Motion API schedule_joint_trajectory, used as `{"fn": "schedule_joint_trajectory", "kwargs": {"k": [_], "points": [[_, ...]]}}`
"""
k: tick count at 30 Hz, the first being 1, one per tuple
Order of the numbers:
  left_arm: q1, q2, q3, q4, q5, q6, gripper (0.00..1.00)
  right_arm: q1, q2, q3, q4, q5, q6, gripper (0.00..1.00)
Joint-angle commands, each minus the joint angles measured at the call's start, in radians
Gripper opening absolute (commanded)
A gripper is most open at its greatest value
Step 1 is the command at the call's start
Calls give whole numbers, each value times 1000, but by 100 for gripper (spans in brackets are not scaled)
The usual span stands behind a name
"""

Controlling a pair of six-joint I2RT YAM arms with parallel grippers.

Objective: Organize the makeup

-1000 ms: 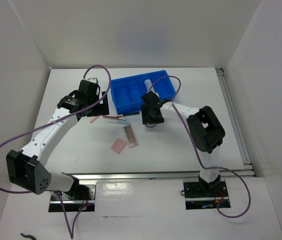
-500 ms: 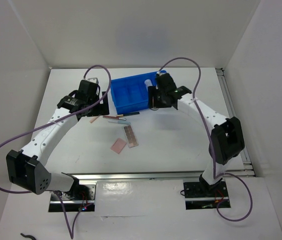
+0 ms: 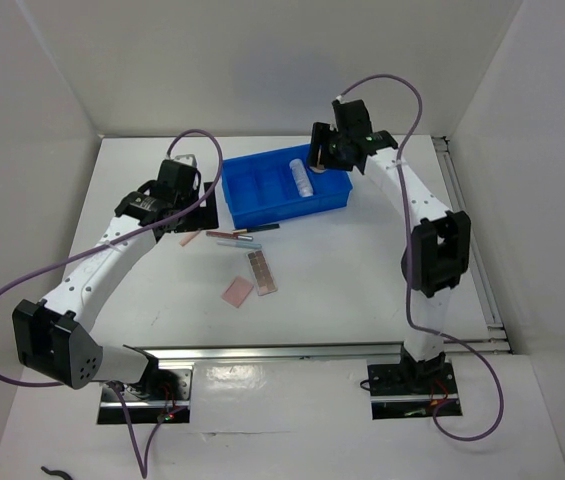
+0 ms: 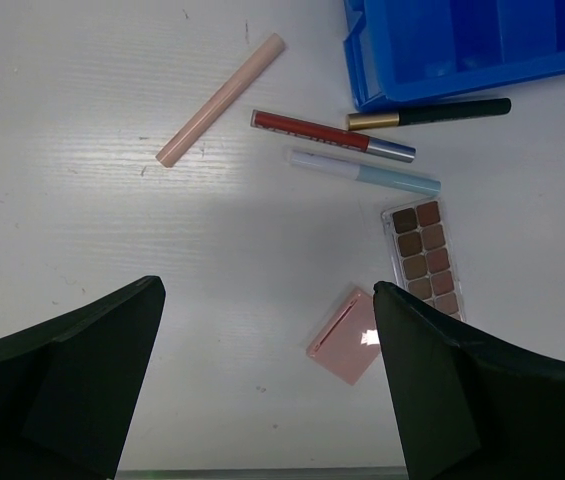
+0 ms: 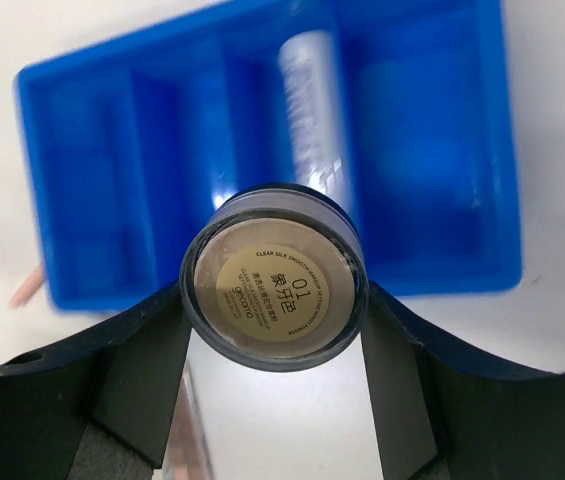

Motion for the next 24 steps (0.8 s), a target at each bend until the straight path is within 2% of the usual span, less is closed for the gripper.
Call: {"fn": "schedule_joint_trajectory", "kwargs": {"k": [1, 5, 9, 15, 17, 18, 19, 20, 22, 24], "points": [[-5, -11, 4, 17, -35, 15, 100, -18, 134, 157, -60, 96, -19, 44], [-5, -11, 4, 17, -35, 25, 100, -28, 260, 346, -87, 152, -30, 45], [-5, -2, 4, 6, -44, 25, 100, -48, 338, 414, -87, 152, -30, 46], [-5, 7, 22, -12, -55, 15, 100, -59, 397, 426, -65, 134, -30, 49], [-5, 7, 22, -12, -55, 6, 100, -59, 406, 426, -55, 134, -30, 54], [-5, 16, 22, -12, -55, 6, 100, -59, 406, 417, -46, 134, -30, 63], [-5, 16, 31, -12, -55, 6, 100, -59, 406, 417, -46, 134, -30, 63], [-5, 16, 31, -12, -55, 6, 100, -59, 406, 417, -46, 125, -30, 74], [-5, 25, 31, -21, -55, -3, 100, -59, 415, 417, -35, 114, -30, 84], [-5, 25, 31, -21, -55, -3, 100, -59, 415, 426, -26, 103, -30, 87]]}}
